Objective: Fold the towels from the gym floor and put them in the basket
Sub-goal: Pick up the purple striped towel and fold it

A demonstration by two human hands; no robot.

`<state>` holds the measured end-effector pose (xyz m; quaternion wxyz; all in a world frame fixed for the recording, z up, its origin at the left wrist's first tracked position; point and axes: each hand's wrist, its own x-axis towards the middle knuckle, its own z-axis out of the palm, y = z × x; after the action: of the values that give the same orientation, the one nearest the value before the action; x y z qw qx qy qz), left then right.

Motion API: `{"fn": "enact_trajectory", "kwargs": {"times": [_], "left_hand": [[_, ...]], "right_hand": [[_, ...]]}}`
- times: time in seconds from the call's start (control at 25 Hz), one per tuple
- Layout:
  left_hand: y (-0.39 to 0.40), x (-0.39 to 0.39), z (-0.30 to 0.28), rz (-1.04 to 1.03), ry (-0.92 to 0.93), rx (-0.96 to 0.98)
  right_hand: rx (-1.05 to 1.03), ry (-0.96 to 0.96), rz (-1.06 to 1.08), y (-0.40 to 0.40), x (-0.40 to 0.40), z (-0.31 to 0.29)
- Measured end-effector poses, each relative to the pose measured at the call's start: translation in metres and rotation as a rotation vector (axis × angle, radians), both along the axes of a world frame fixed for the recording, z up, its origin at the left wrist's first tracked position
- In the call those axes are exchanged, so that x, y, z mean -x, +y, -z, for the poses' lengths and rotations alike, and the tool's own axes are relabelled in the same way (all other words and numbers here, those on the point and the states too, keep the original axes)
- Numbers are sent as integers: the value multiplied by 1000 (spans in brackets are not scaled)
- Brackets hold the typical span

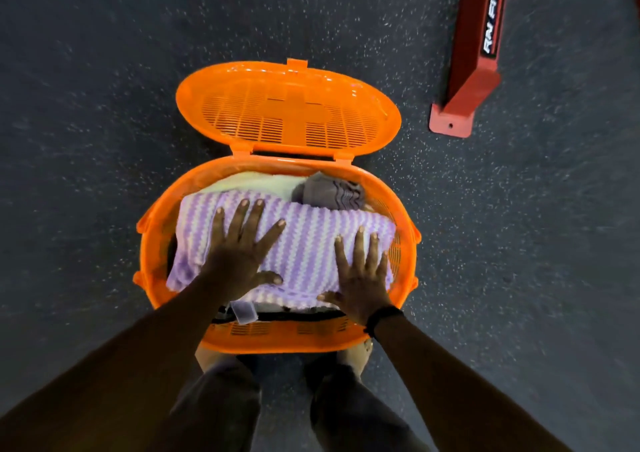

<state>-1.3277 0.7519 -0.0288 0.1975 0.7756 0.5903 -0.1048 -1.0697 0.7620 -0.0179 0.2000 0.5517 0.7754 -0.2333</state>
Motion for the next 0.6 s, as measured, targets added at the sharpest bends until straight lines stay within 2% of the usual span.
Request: {"fn": "enact_trajectory", "kwargs": {"times": [0.12,0.24,0.36,0.6], "left_hand": [[-2,-2,22,9,-31,-68],[5,-1,21,24,-50,-52],[2,-2,11,21,-32,-41],[2,-2,-40,17,-12,139]], "right_hand": [[-28,23,-9,7,-5,25],[-22,6,-6,11,-3,27],[-13,-34,11,4,0,13],[71,-157,60,2,1,-49]]}}
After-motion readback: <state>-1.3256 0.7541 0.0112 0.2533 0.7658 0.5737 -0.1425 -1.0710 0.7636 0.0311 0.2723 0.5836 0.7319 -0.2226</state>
